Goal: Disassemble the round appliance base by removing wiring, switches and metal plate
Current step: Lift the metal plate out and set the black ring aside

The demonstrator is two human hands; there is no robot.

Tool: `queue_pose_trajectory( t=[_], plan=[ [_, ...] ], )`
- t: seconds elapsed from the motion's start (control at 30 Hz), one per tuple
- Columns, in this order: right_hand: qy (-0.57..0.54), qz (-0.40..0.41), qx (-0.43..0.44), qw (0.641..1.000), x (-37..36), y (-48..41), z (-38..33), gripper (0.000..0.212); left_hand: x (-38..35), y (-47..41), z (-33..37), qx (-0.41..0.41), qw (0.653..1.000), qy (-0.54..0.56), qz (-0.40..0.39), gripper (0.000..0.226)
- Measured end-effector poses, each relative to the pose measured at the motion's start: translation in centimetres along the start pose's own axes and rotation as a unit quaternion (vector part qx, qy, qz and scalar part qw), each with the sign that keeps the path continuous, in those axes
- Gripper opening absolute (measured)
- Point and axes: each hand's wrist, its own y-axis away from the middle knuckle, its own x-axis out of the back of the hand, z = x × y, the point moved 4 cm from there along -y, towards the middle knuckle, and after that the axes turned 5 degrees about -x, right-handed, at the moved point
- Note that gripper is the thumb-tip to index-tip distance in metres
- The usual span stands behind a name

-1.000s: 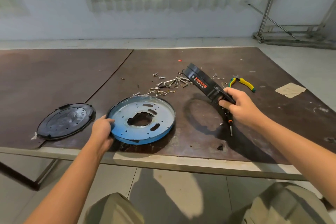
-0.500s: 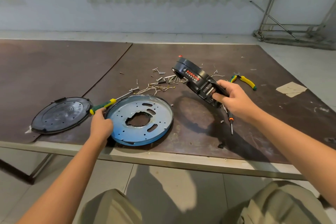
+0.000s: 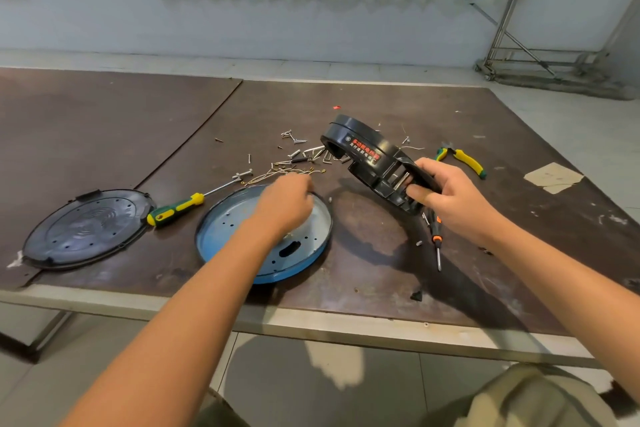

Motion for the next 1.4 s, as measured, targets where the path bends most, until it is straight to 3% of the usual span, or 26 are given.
queue_pose_trajectory(
  t=[0.1, 0.17, 0.3, 0.5, 0.67, 1.03, 1.4],
  plan=[
    [0.005, 0.003, 0.012, 1.000, 0.8, -0.1, 0.2, 0.007, -3.4, -2.2, 2.4, -0.053, 0.992, -0.010, -0.113, 0.036],
    [0.005, 0.010, 0.016, 1.000, 1.2, -0.1, 0.5, 0.009, -4.9, -3.1, 2.3, -0.051, 0.987, -0.050, -0.144, 0.046],
    [0.001, 0.011, 0.019, 1.000, 2.0, -0.1, 1.0, 0.008, -5.4, -4.6, 1.6, -0.027, 0.989, -0.091, -0.111, 0.045],
    [-0.035, 0.022, 0.009, 0.999, 2.4, -0.4, 1.9, 0.011, -5.2, -6.5, 2.6, -0.012, 0.989, -0.111, -0.099, 0.022],
    [-0.054, 0.049, 0.001, 0.997, 3.0, -0.6, 2.7, 0.013, -5.7, -6.7, 4.7, -0.016, 0.989, -0.115, -0.091, 0.026],
    [-0.062, 0.039, -0.029, 0.997, 3.8, 0.2, 3.0, 0.018, -9.3, -2.2, 11.6, -0.126, 0.979, 0.097, -0.126, 0.020],
    [-0.045, 0.041, -0.025, 0.998, 5.1, 0.7, 3.4, 0.011, -10.8, -2.2, 15.7, -0.135, 0.970, 0.101, -0.176, 0.022]
  ],
)
